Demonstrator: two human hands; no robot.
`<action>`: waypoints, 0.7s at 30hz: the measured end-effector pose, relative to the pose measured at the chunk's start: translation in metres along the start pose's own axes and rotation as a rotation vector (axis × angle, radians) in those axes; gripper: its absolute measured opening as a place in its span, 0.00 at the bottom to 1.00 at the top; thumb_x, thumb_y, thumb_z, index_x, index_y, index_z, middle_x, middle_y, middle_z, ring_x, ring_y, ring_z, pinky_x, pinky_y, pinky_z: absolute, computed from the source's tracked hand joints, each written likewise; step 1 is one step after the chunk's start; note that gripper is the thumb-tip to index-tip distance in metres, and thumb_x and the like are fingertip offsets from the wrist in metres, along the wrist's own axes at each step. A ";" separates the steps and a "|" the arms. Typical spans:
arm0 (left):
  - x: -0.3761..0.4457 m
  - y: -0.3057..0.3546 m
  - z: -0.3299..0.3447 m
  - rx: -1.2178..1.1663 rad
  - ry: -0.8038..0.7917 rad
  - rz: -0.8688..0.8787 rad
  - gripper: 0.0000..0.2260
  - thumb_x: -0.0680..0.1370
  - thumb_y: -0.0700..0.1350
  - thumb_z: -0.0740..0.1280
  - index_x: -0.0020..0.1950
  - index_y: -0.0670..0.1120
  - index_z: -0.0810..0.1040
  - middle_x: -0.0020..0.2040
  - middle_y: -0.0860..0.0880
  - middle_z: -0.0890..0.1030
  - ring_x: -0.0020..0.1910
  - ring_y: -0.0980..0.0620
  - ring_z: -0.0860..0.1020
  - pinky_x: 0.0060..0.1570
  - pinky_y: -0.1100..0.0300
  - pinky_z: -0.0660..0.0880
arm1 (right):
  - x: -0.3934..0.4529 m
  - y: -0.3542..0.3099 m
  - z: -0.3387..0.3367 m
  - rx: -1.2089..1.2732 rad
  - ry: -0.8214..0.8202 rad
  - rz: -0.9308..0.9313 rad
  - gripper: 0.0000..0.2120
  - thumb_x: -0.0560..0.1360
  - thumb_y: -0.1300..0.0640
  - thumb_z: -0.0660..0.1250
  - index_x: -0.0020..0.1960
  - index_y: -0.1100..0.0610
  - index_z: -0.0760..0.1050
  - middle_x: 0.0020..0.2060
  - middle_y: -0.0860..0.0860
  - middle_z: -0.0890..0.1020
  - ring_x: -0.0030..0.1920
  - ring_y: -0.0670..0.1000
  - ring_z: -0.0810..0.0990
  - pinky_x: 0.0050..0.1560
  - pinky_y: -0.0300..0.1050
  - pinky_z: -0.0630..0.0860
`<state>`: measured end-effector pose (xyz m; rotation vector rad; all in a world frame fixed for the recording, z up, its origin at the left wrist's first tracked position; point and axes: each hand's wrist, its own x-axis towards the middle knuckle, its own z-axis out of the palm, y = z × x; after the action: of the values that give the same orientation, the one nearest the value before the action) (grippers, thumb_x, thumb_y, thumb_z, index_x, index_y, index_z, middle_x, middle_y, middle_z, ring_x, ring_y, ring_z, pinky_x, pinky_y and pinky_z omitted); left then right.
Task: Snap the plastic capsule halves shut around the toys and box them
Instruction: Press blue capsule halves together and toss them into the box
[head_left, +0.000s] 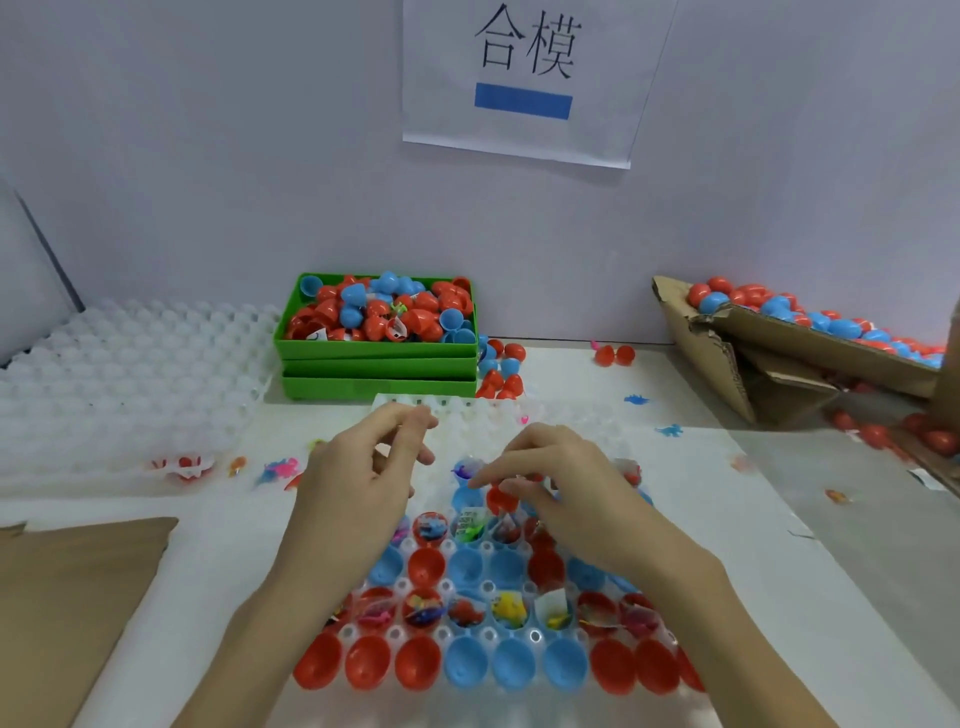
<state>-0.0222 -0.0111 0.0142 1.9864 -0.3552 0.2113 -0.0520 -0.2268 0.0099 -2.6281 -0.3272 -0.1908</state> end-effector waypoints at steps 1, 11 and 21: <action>0.001 -0.001 0.000 0.012 -0.008 -0.001 0.14 0.84 0.58 0.58 0.52 0.59 0.83 0.41 0.62 0.83 0.35 0.58 0.80 0.37 0.65 0.75 | 0.001 -0.002 0.003 -0.058 -0.037 -0.027 0.20 0.83 0.62 0.65 0.62 0.37 0.82 0.54 0.42 0.75 0.54 0.43 0.69 0.51 0.33 0.70; 0.001 -0.005 0.007 0.135 -0.061 -0.032 0.11 0.85 0.52 0.62 0.56 0.56 0.85 0.44 0.60 0.83 0.42 0.61 0.80 0.39 0.70 0.72 | 0.005 -0.012 0.006 -0.114 0.007 -0.060 0.11 0.84 0.59 0.65 0.60 0.50 0.83 0.53 0.47 0.78 0.55 0.47 0.72 0.55 0.39 0.71; 0.000 0.004 0.004 -0.403 -0.215 -0.124 0.08 0.83 0.42 0.68 0.58 0.48 0.85 0.50 0.48 0.88 0.47 0.49 0.88 0.46 0.60 0.84 | -0.015 -0.019 -0.012 0.078 0.140 -0.201 0.08 0.80 0.57 0.70 0.55 0.47 0.84 0.52 0.38 0.82 0.53 0.42 0.80 0.55 0.36 0.78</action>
<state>-0.0240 -0.0164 0.0163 1.6264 -0.3777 -0.1457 -0.0726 -0.2194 0.0263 -2.4874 -0.5389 -0.4182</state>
